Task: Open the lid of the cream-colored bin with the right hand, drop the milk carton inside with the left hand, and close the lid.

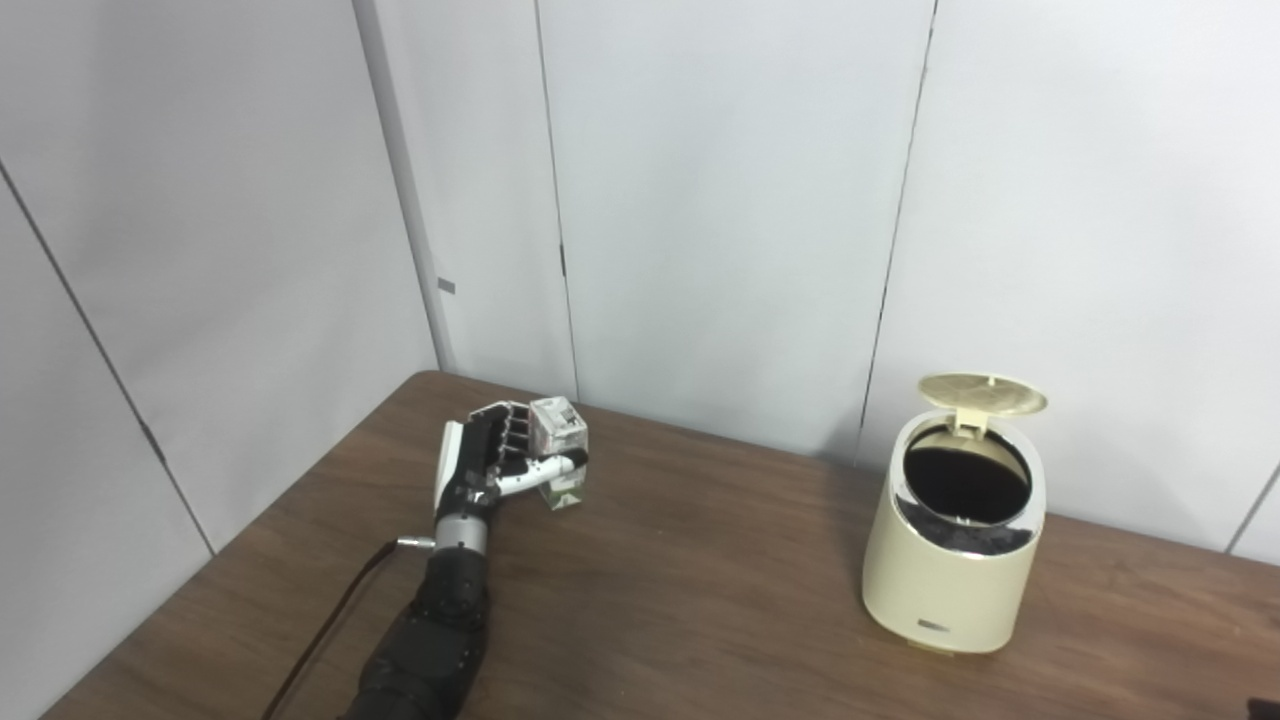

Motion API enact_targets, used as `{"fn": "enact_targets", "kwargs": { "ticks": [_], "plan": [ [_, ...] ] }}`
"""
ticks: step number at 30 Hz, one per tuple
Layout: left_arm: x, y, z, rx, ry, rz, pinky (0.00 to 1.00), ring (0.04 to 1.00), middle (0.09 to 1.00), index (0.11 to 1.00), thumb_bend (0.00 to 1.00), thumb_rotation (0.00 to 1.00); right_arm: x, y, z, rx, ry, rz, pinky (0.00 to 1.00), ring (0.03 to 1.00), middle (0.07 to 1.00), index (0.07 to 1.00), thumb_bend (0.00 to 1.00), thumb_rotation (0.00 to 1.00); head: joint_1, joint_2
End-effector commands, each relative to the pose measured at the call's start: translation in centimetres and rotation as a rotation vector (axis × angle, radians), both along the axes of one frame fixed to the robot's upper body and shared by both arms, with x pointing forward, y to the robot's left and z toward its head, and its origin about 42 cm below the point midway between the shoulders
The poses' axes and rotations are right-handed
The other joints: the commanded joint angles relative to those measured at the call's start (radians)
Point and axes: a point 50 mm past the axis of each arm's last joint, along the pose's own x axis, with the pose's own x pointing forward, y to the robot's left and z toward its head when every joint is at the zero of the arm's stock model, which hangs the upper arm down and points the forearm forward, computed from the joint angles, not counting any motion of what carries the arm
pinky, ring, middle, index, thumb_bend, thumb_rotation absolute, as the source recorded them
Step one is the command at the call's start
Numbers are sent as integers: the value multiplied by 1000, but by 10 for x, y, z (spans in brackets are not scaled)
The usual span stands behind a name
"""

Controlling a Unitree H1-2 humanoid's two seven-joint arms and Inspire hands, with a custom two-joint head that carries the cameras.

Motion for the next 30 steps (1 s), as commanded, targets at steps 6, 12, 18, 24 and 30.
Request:
{"fn": "enact_targets", "kwargs": {
  "ticks": [6, 12, 18, 24, 30],
  "plan": [
    [10, -32, 30, -6, -151, -101, 430, 454, 492, 490, 505, 0, 8, 3, 15, -4, -85, 11, 400, 630, 790, 767, 932, 576, -38, -6],
    [9, -58, 59, 4, -272, -212, 446, 455, 499, 486, 504, 0, 15, 10, 19, -12, -91, 5, 420, 656, 807, 791, 860, 483, -79, -8],
    [5, -86, 96, 27, -394, -336, 449, 448, 500, 495, 504, 0, 20, 15, 19, -3, -88, 1, 497, 699, 825, 812, 826, 417, -121, -13],
    [1, -121, 136, 68, -475, -437, 455, 450, 498, 502, 503, 0, 20, 23, 23, 43, -83, 1, 569, 735, 848, 832, 750, 195, -174, -13],
    [4, -153, 155, 68, -538, -544, 426, 439, 500, 512, 501, 0, 20, 35, 30, 27, -105, 7, 616, 733, 852, 854, 705, 32, -231, -20]
  ]
}}
